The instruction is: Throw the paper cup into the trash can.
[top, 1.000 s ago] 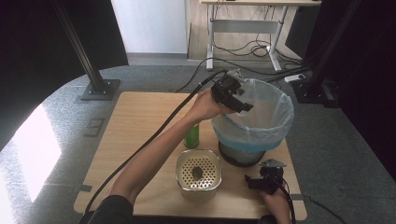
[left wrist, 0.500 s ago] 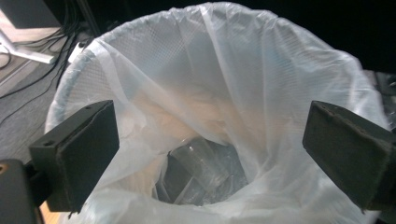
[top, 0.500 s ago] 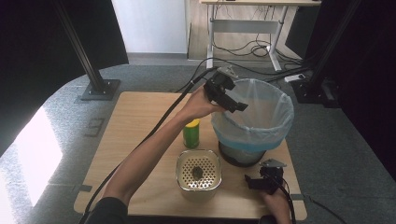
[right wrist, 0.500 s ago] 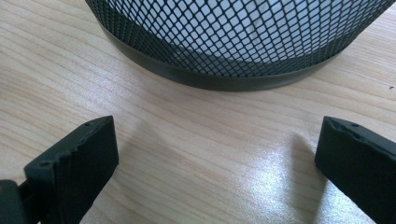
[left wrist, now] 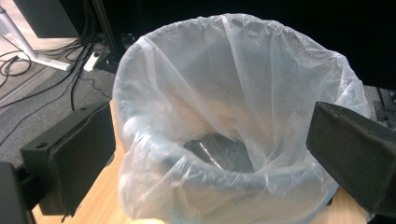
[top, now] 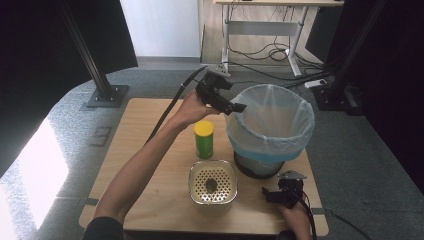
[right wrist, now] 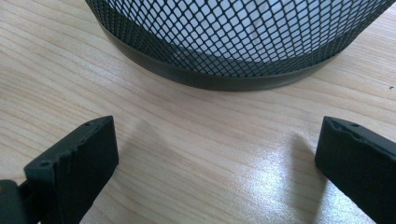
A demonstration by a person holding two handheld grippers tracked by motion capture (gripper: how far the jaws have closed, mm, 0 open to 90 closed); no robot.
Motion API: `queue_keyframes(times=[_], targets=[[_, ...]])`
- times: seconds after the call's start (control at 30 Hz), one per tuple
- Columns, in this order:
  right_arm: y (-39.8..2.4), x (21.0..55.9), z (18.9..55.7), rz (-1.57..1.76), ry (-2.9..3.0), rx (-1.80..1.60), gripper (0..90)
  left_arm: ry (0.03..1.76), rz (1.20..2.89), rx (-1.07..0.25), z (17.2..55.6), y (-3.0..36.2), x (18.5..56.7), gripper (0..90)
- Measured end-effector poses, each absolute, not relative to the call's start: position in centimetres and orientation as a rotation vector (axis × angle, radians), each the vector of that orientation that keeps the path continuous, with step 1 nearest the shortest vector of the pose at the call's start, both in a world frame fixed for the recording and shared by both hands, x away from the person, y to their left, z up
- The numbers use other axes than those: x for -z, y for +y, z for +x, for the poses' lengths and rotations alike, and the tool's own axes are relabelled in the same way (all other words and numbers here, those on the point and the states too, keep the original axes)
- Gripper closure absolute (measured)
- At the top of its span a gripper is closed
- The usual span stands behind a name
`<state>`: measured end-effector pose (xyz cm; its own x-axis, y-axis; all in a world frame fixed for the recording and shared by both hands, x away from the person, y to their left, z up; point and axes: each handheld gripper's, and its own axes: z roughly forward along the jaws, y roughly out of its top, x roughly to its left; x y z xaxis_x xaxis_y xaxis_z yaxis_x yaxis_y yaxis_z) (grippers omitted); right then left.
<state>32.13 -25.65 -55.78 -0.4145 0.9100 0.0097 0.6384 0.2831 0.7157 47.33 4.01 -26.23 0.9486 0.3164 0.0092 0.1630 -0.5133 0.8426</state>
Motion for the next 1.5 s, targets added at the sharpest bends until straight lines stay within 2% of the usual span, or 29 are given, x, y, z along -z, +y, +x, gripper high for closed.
queue_keyframes(times=[0.53,0.7,1.13,1.5], targets=[[-25.7,55.8,32.1,1.392,2.157,-0.916,0.0,0.402,2.093,-0.241,47.8,8.4,28.8,0.2],[-25.6,55.8,32.1,1.394,2.153,-0.917,0.0,0.427,2.082,-0.256,48.0,9.7,30.3,0.0],[-25.6,55.8,32.1,1.393,2.154,-0.918,0.0,0.481,2.007,-0.194,48.4,12.9,34.7,0.0],[-25.7,55.8,32.1,1.391,2.155,-0.917,0.0,0.561,2.064,-0.197,48.8,14.0,38.3,0.0]])
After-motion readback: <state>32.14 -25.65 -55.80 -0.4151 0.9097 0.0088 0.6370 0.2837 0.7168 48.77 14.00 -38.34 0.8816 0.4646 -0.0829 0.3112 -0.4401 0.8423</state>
